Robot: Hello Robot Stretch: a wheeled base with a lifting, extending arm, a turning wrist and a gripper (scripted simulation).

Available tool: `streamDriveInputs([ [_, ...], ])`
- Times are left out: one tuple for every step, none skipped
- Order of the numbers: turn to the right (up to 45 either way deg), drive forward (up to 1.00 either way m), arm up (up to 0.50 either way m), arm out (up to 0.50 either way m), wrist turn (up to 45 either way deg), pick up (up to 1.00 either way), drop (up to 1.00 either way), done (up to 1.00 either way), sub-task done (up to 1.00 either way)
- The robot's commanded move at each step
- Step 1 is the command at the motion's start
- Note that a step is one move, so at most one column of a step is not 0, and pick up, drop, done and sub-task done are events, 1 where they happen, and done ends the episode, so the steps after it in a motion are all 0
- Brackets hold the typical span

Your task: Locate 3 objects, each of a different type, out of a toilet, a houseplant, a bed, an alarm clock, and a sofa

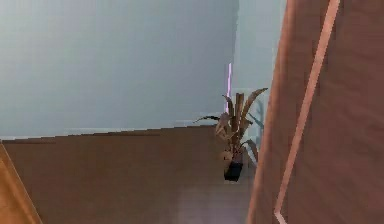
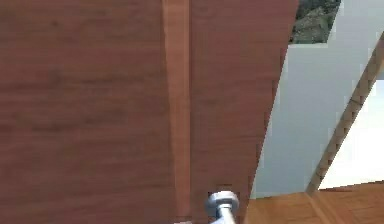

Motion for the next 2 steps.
streamDriveInputs([
  [0.0, 0.6, 0.0, 0.0, 0.0, 0.0, 0.0, 0.0, 0.0],
  [21.0, 0.0, 0.0, 0.0, 0.0, 0.0, 0.0, 0.0, 0.0],
])
